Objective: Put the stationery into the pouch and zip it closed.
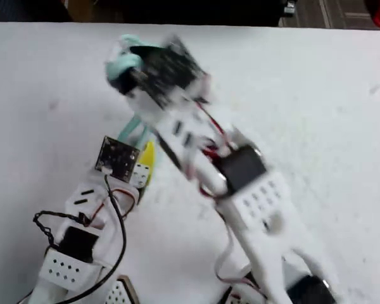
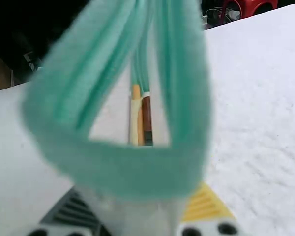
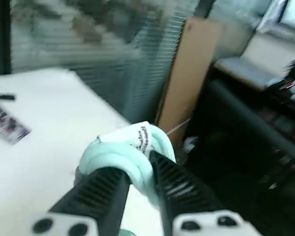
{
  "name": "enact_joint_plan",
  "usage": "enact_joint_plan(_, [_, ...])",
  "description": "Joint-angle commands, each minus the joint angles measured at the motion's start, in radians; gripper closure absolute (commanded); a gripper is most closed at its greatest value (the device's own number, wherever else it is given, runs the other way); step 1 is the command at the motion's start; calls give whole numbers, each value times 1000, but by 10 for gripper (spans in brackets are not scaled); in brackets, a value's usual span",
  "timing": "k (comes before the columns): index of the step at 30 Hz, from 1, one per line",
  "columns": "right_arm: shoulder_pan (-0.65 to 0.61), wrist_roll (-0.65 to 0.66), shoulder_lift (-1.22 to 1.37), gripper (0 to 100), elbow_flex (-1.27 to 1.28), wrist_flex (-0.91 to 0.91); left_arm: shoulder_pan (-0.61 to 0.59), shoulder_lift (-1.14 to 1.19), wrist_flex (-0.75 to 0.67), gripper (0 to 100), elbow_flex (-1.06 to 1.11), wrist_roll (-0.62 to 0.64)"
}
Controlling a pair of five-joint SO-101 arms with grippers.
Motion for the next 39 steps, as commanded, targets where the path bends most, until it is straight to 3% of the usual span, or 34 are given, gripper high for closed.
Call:
enact_joint_plan(1, [-45,3,174,793,-293,174,12,-15,-17,978,-25,-15])
enact_joint_plan(3, [-59,3,268,687,-436,283,12,-15,-17,978,-25,-17])
enact_joint_plan(14, [74,0,542,707,-1117,688,12,-15,-17,977,-25,-17])
enact_joint_plan(19, [76,-170,552,707,-1289,943,12,-15,-17,977,-25,-17])
enact_joint_plan(28, [65,-528,484,705,-994,1007,10,-15,-17,977,-25,-14])
enact_joint_plan(39, [53,-674,469,706,-832,1003,12,-15,-15,977,-25,-12])
